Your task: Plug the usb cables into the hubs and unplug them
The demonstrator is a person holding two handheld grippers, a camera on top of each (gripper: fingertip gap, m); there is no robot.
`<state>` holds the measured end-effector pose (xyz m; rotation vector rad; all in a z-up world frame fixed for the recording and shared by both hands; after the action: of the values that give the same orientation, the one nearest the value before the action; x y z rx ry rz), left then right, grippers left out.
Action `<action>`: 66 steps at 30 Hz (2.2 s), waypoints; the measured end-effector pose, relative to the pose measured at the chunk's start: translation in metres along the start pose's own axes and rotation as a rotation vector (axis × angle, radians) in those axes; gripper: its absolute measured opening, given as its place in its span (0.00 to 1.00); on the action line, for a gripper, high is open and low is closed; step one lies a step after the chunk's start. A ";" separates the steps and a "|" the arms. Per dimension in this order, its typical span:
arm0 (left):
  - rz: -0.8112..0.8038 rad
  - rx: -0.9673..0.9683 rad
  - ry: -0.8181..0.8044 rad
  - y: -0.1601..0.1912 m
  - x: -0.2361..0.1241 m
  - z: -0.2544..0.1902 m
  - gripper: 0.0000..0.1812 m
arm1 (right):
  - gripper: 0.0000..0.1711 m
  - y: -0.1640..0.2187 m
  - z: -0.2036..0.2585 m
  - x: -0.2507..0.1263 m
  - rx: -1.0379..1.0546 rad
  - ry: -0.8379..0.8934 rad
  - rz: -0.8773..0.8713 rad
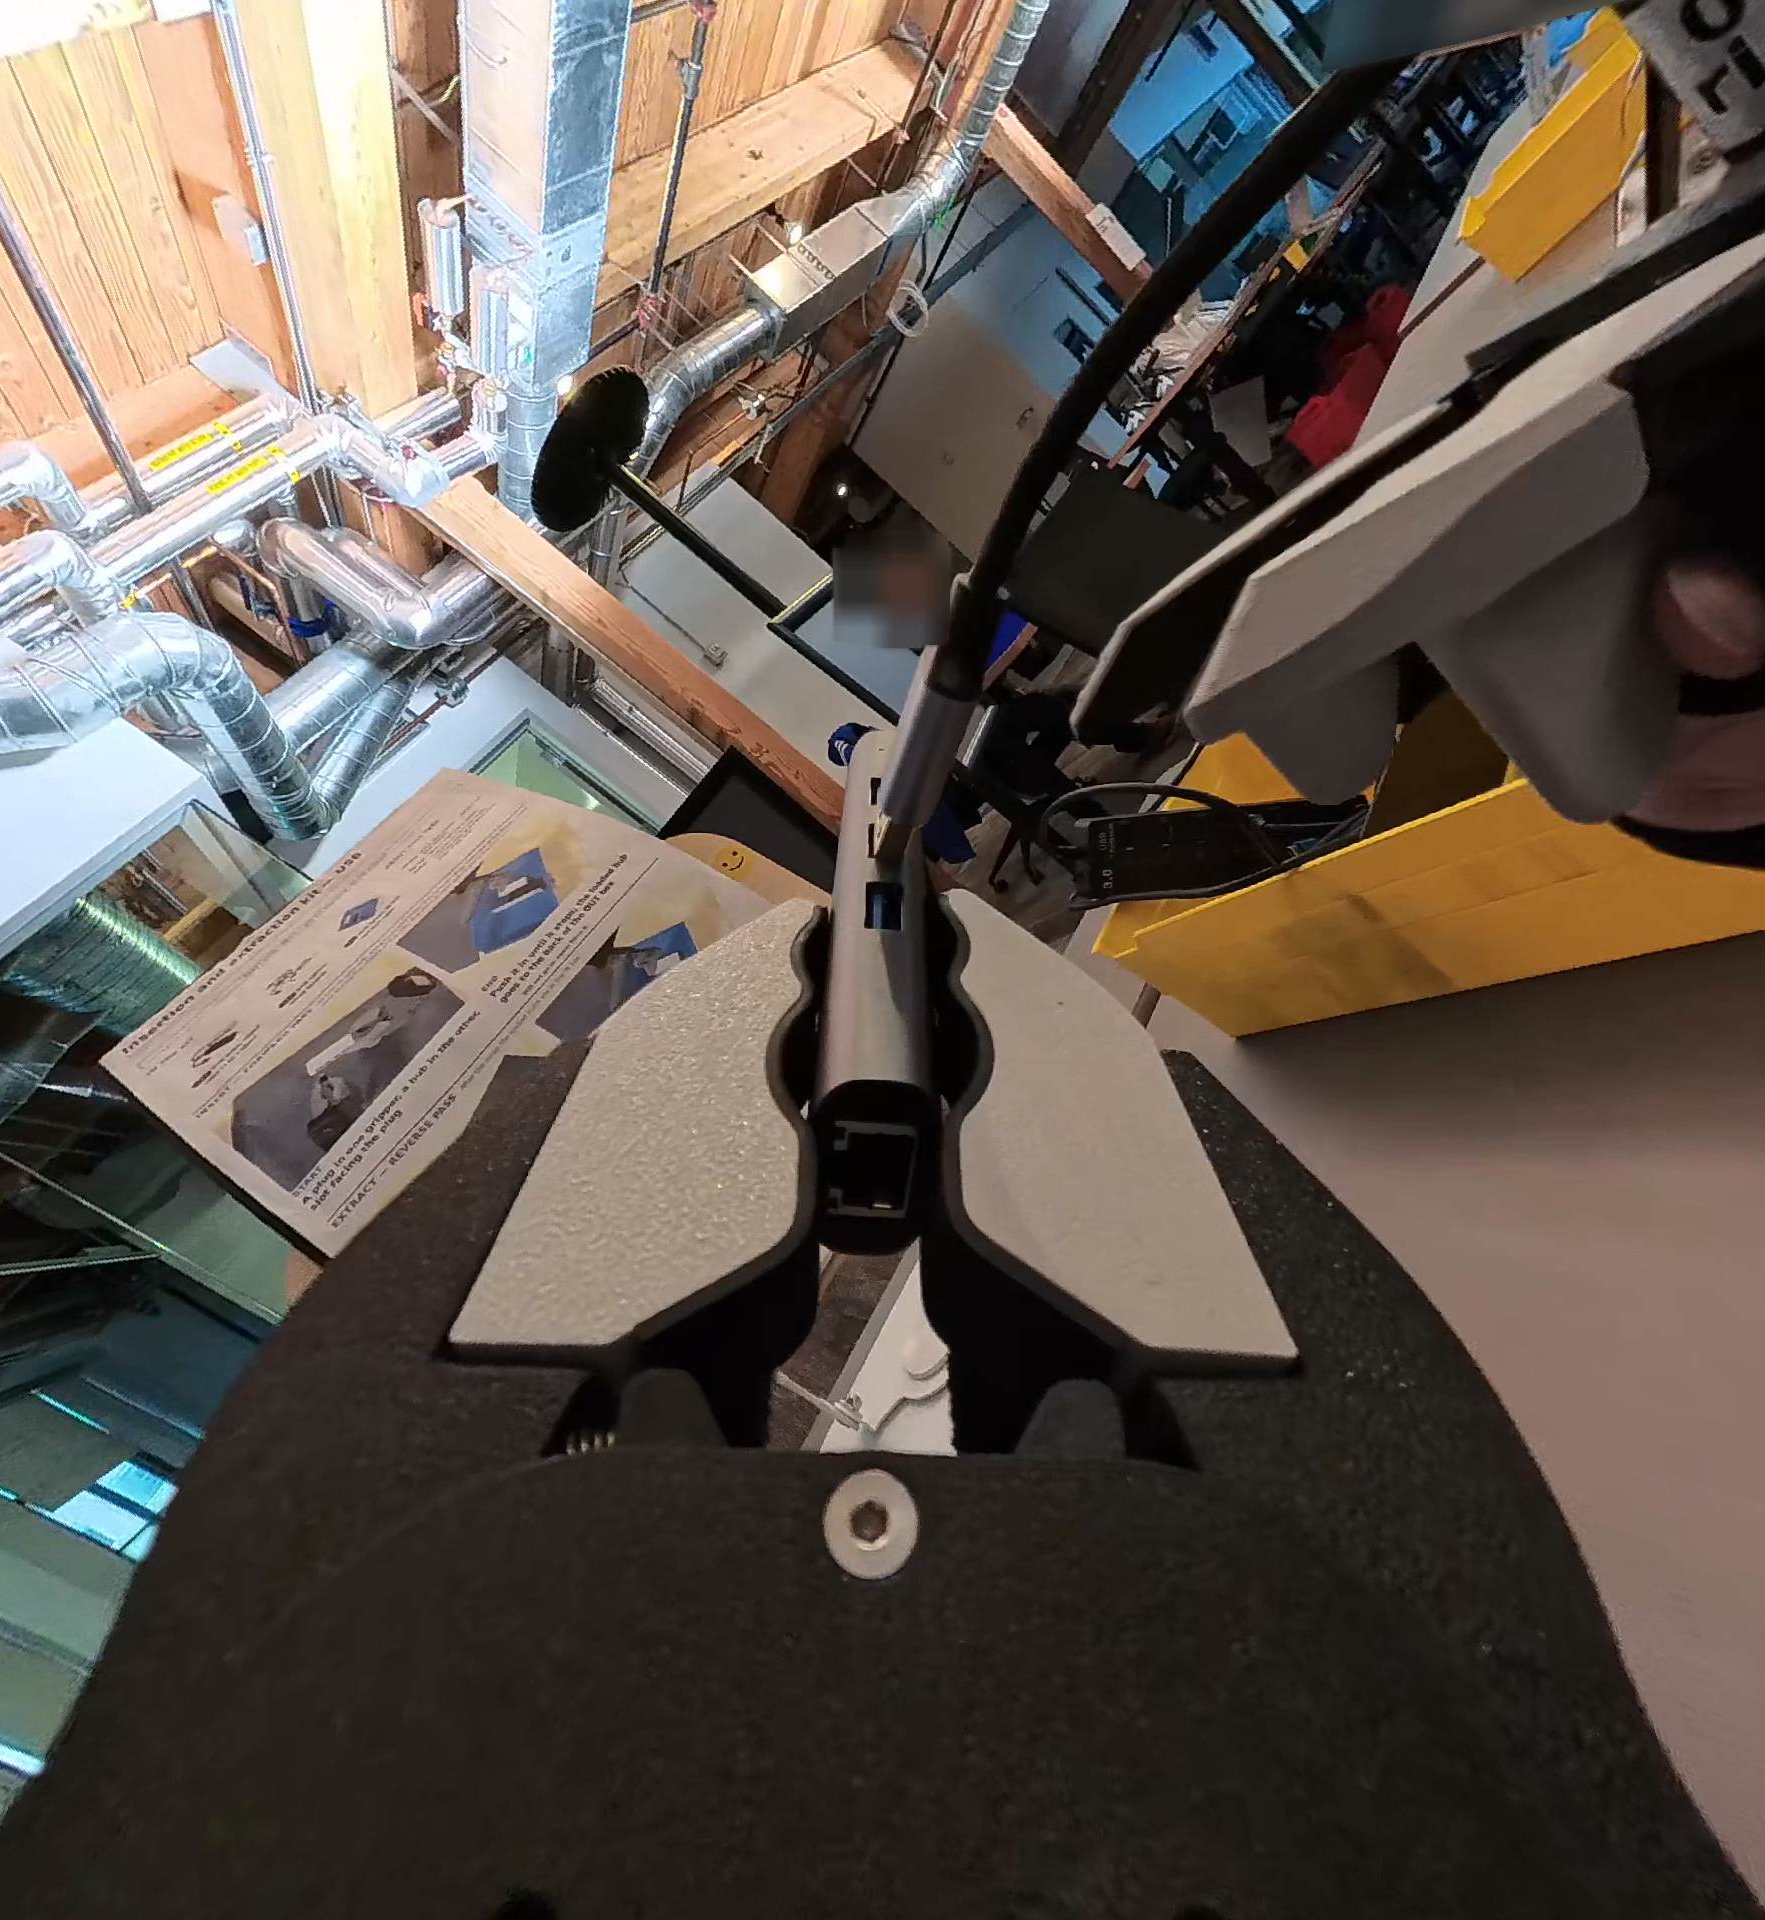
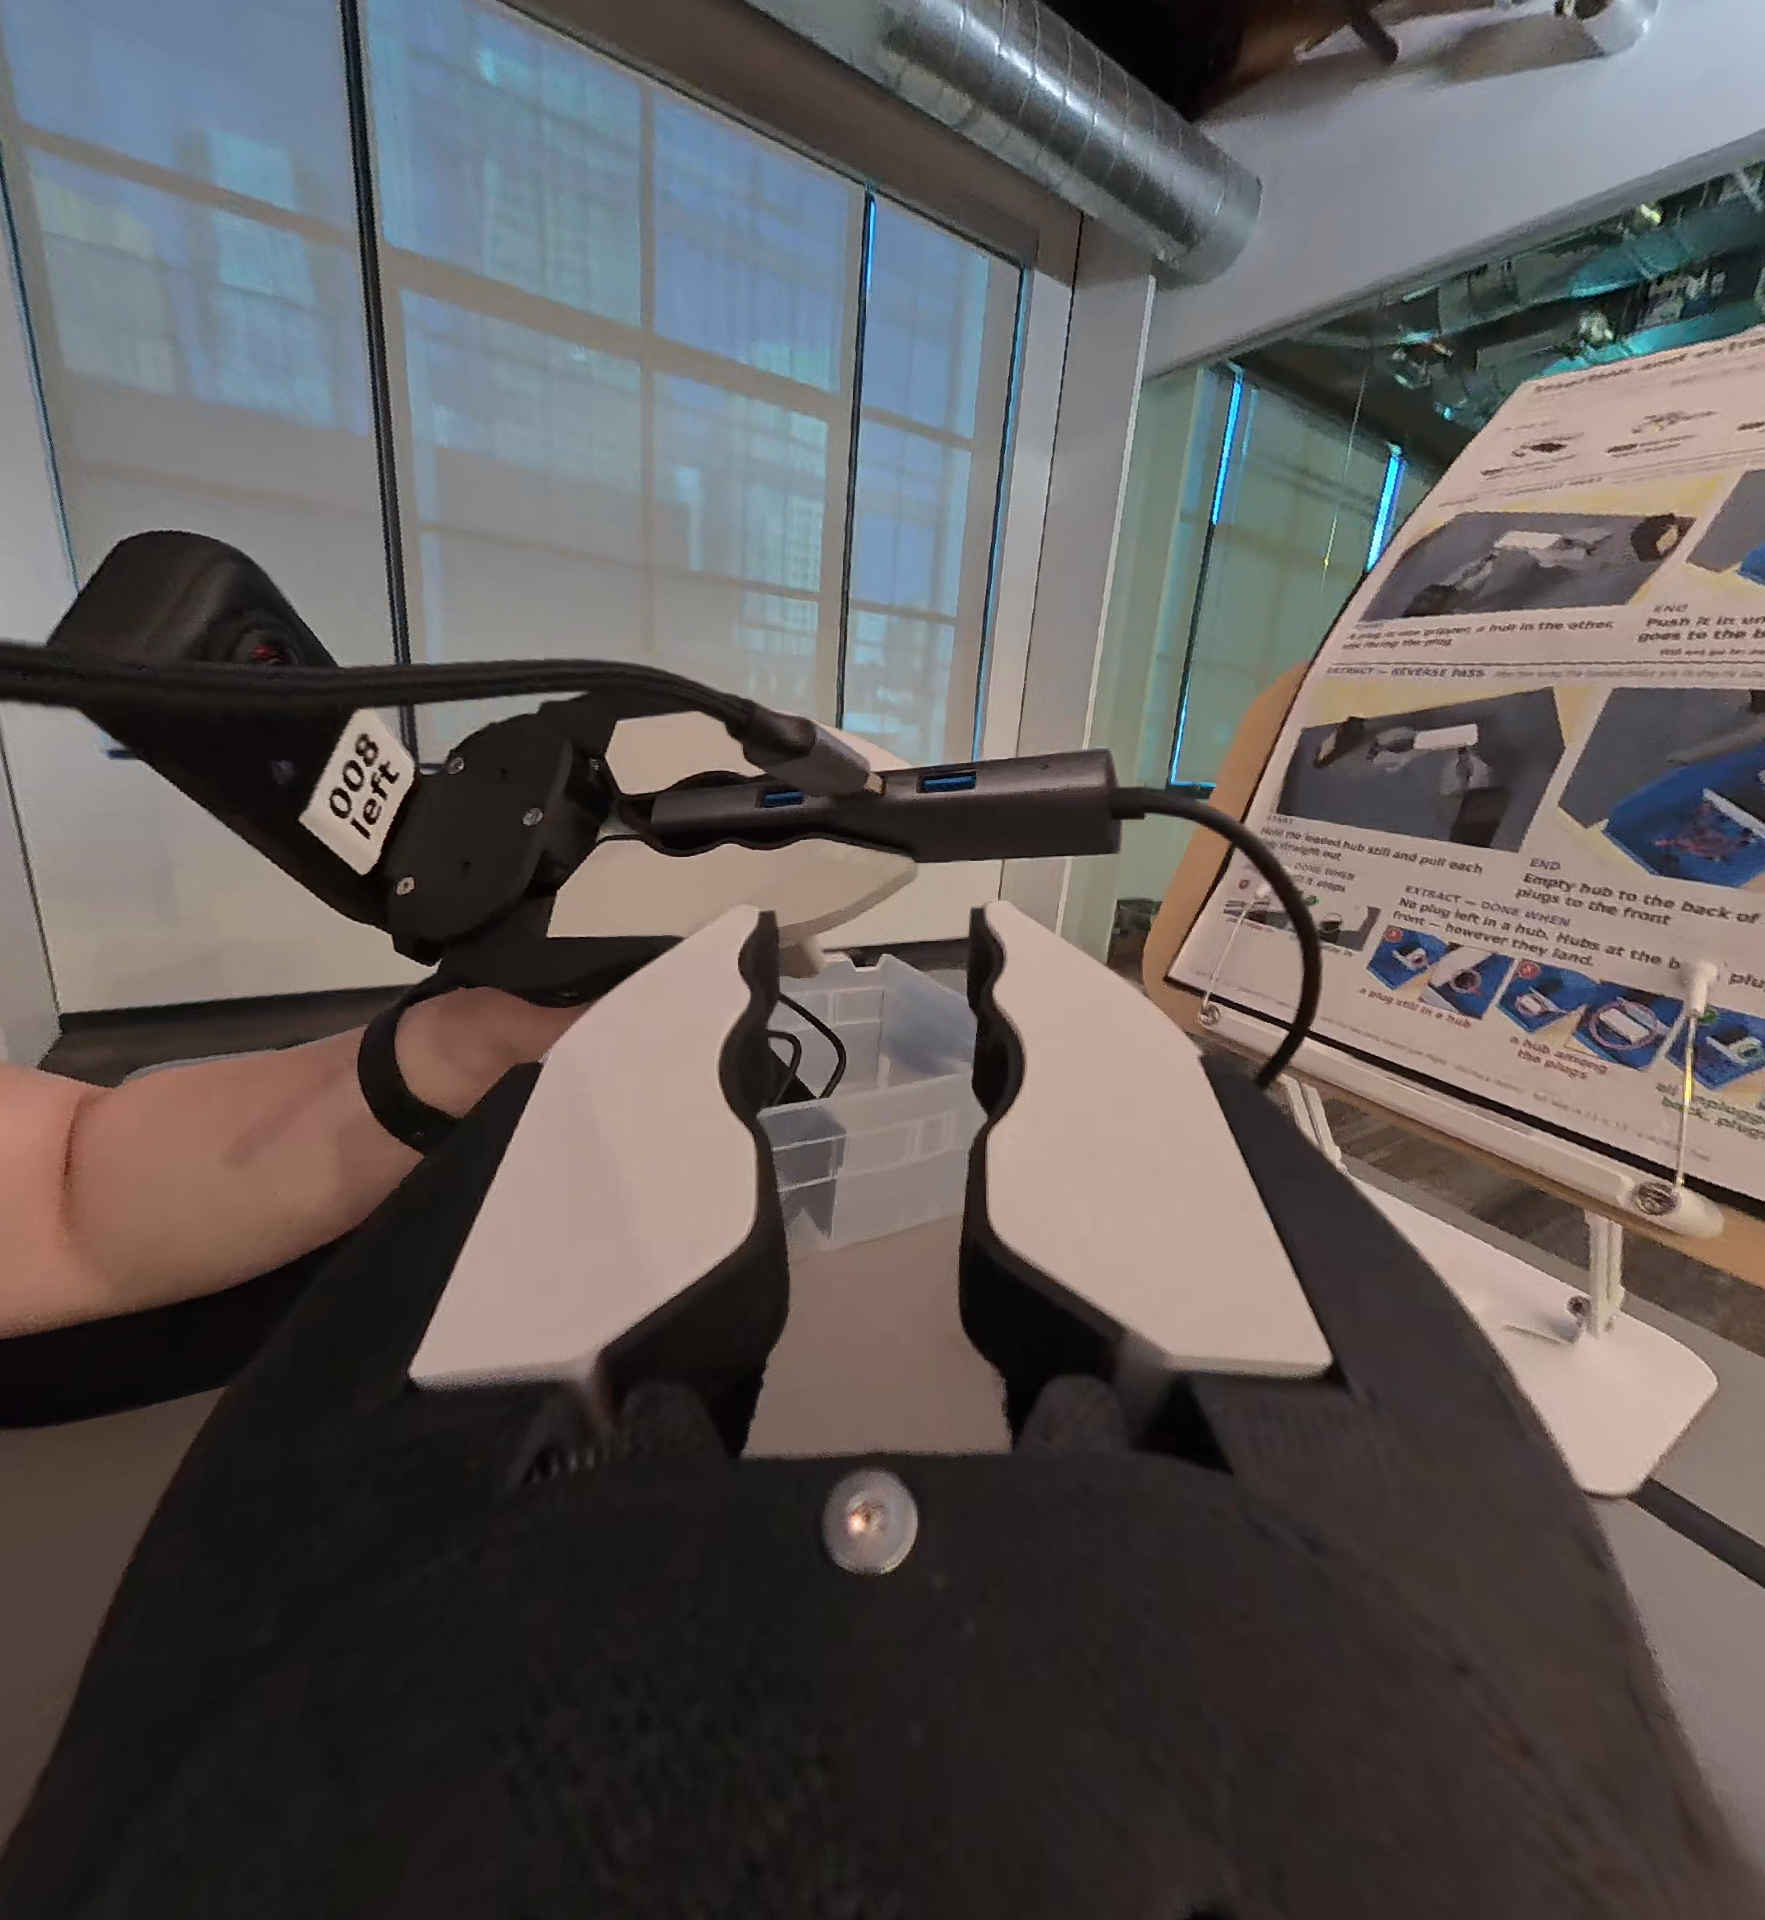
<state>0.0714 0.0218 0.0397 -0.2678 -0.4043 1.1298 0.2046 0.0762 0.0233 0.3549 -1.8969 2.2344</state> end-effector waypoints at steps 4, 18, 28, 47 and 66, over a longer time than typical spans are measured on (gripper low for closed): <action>0.026 -0.027 -0.005 0.005 0.001 0.002 0.09 | 0.22 0.006 0.006 0.001 -0.016 -0.012 -0.032; 0.162 -0.026 -0.010 0.021 0.010 -0.002 0.09 | 0.30 0.012 0.033 0.013 -0.364 0.320 -0.067; 0.174 0.015 -0.001 0.020 0.012 -0.008 0.09 | 0.22 0.009 0.030 0.035 -0.387 0.455 -0.062; 0.129 0.071 0.024 0.014 0.013 -0.017 0.09 | 0.15 0.006 0.020 0.035 -0.409 0.434 0.065; 0.177 0.217 0.024 0.019 0.014 -0.023 0.09 | 0.10 -0.001 0.011 0.031 -0.252 0.411 0.207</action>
<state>0.0712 0.0427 0.0133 -0.1280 -0.2374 1.3319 0.1756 0.0650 0.0351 -0.3285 -2.0142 1.9495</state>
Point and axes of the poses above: each gripper's, where its closed fingertips meet, x out along the fingers, y out of its underside, z = x × y across the jaws, the point moved 7 cm from there along -x, back along the fingers, and after that the axes turned 14 degrees about x, right-handed, at the moved point
